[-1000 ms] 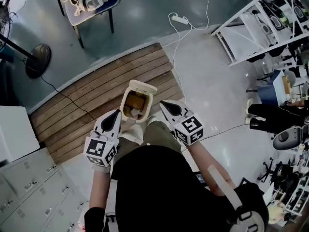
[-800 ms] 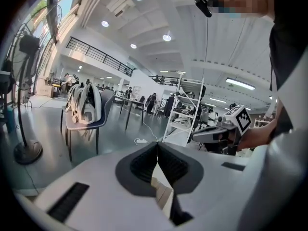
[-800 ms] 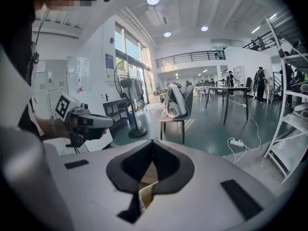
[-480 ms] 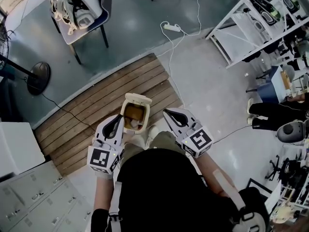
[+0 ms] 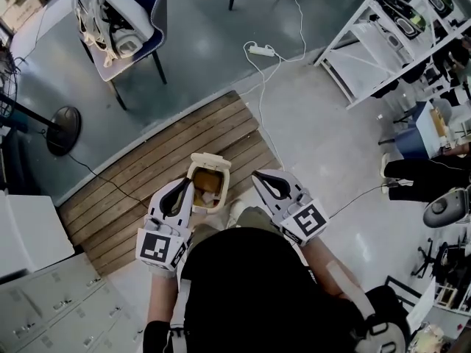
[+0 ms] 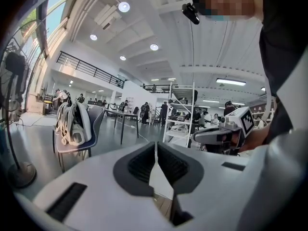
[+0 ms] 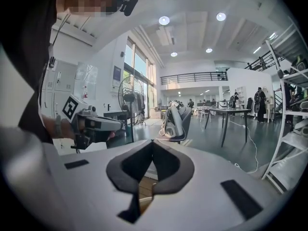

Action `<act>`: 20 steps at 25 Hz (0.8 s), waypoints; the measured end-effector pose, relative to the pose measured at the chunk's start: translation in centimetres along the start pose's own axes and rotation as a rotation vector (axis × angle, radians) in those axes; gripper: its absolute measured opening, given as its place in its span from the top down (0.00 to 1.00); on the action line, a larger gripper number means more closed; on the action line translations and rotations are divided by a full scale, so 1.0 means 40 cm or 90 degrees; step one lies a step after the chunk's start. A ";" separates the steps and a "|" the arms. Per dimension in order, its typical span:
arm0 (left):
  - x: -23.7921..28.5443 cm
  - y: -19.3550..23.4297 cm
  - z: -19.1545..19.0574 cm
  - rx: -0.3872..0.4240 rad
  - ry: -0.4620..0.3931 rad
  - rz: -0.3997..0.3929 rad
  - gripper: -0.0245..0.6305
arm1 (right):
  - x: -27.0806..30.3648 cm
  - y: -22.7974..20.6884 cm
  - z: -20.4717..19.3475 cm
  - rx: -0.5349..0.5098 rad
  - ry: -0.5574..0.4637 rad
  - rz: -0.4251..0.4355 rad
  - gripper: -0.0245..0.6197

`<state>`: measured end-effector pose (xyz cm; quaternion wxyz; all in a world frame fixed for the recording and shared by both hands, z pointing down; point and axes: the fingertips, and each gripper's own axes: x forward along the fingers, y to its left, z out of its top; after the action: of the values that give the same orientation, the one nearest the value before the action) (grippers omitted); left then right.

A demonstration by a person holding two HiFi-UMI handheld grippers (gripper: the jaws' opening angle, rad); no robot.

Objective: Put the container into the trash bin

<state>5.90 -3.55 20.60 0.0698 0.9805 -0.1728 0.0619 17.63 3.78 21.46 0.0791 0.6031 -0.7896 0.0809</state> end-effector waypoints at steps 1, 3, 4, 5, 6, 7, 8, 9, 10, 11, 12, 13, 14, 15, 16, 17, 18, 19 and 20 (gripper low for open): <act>0.004 -0.003 0.005 0.002 0.000 0.001 0.95 | -0.001 -0.003 -0.002 -0.001 -0.001 0.002 0.94; 0.012 -0.009 0.013 0.006 -0.001 0.002 0.95 | -0.002 -0.010 -0.009 -0.003 0.003 0.005 0.94; 0.015 -0.012 0.015 0.008 -0.001 0.002 0.95 | 0.000 -0.013 -0.012 -0.005 0.005 0.006 0.94; 0.019 -0.013 0.017 0.009 -0.001 0.002 0.95 | 0.002 -0.015 -0.013 -0.009 0.006 0.007 0.94; 0.022 -0.014 0.018 0.009 -0.001 0.002 0.95 | 0.005 -0.018 -0.013 -0.012 0.006 0.007 0.94; 0.025 -0.016 0.019 0.009 -0.001 0.002 0.95 | 0.008 -0.020 -0.012 -0.014 0.005 0.006 0.94; 0.027 -0.017 0.020 0.009 -0.001 0.002 0.95 | 0.010 -0.022 -0.012 -0.016 0.006 0.006 0.94; 0.029 -0.018 0.020 0.009 -0.001 0.002 0.95 | 0.013 -0.023 -0.013 -0.016 0.008 0.007 0.94; 0.031 -0.018 0.020 0.009 -0.001 0.002 0.95 | 0.015 -0.025 -0.015 -0.015 0.011 0.008 0.94; 0.033 -0.019 0.019 0.010 0.000 0.003 0.95 | 0.018 -0.027 -0.018 -0.013 0.011 0.010 0.94; 0.034 -0.020 0.018 0.011 0.001 0.003 0.95 | 0.020 -0.030 -0.021 -0.009 0.010 0.011 0.94; 0.035 -0.019 0.017 0.012 0.003 0.004 0.95 | 0.023 -0.033 -0.023 -0.003 0.009 0.011 0.94; 0.035 -0.018 0.016 0.012 0.004 0.005 0.95 | 0.026 -0.034 -0.025 0.000 0.010 0.013 0.94; 0.035 -0.015 0.014 0.012 0.005 0.007 0.95 | 0.029 -0.035 -0.026 0.002 0.011 0.015 0.94; 0.034 -0.012 0.011 0.010 0.007 0.009 0.95 | 0.032 -0.035 -0.026 0.002 0.013 0.016 0.94; 0.034 -0.009 0.008 0.006 0.008 0.010 0.95 | 0.035 -0.037 -0.027 0.002 0.016 0.016 0.94; 0.033 -0.006 0.004 0.003 0.008 0.012 0.95 | 0.038 -0.038 -0.027 0.002 0.019 0.015 0.94; 0.032 -0.005 0.000 0.000 0.009 0.014 0.95 | 0.040 -0.039 -0.026 0.002 0.020 0.015 0.94; 0.030 -0.003 -0.003 -0.002 0.010 0.015 0.95 | 0.042 -0.039 -0.026 0.003 0.020 0.016 0.94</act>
<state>7.07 -3.81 20.86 0.0723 0.9777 -0.1843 0.0698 18.73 2.04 22.90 0.0889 0.5919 -0.7956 0.0933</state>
